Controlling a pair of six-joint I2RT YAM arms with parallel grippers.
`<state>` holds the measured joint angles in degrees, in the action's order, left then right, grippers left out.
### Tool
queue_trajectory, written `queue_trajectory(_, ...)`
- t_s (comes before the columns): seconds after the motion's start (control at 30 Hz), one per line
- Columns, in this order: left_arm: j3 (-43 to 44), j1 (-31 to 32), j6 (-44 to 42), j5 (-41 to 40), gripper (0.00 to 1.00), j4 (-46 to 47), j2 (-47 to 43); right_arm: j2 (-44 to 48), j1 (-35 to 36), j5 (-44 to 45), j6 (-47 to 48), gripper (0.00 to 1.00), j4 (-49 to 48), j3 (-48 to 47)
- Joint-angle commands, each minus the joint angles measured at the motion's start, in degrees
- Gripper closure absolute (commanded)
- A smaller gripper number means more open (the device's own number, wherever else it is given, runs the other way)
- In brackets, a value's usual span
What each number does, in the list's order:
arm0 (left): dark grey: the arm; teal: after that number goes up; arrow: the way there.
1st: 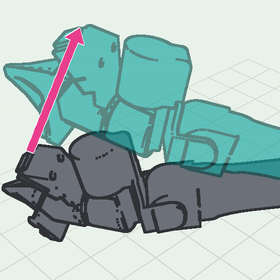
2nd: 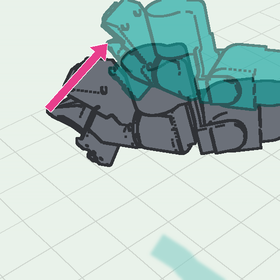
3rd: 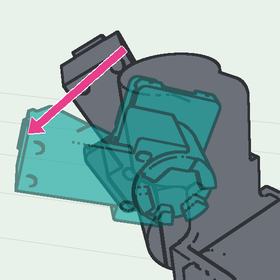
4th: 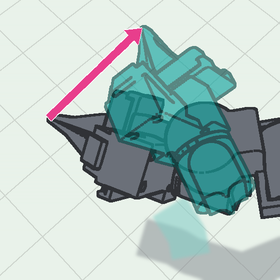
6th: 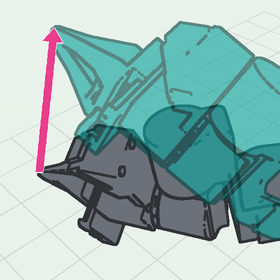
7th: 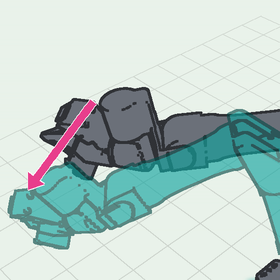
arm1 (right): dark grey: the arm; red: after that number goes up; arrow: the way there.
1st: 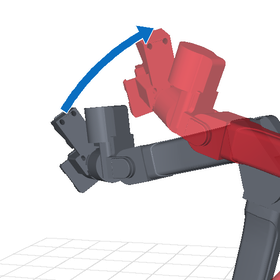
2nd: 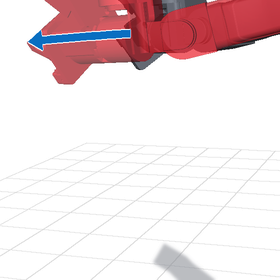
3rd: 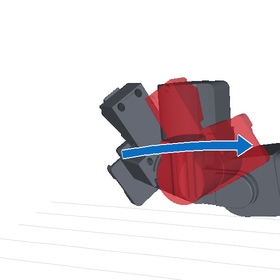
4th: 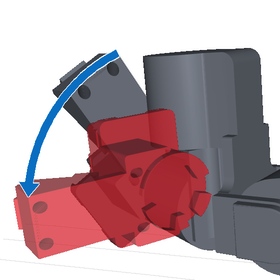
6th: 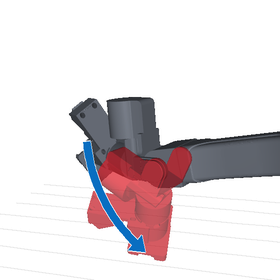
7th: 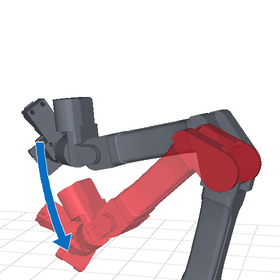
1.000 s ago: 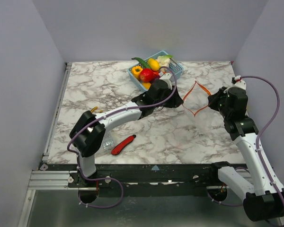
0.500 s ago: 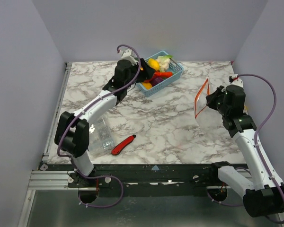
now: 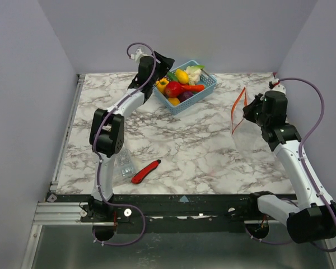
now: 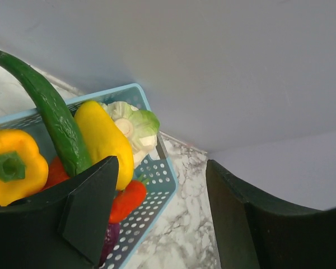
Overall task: Place the food in the zip-top bag and seal the zipper
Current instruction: Move the bin to the center of the board.
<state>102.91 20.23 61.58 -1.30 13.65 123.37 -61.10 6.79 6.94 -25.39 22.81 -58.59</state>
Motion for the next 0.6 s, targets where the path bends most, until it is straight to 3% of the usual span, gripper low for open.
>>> queue_trajectory(0.0, 8.27, -0.18, 7.08, -4.48, 0.35, 2.52, 6.41, -1.56, -0.11, 2.21, 1.01, 1.0, 0.97, -2.08)
queue_trajectory(0.13, 10.01, -0.71, 8.16, -2.74, 0.37, 10.39, 11.35, -2.56, -0.1, 2.46, 1.43, 1.0, 0.35, -1.66)
queue_trajectory(0.23, 7.29, -1.2, 8.75, -1.92, 0.37, 9.77, 10.54, -3.17, -0.16, 2.32, 1.48, 1.0, 0.46, -1.71)
queue_trajectory(0.57, -10.32, -1.5, -11.87, -4.26, 0.34, 10.43, -2.41, -1.16, -0.06, -0.23, 1.11, 1.0, -0.71, 0.3)
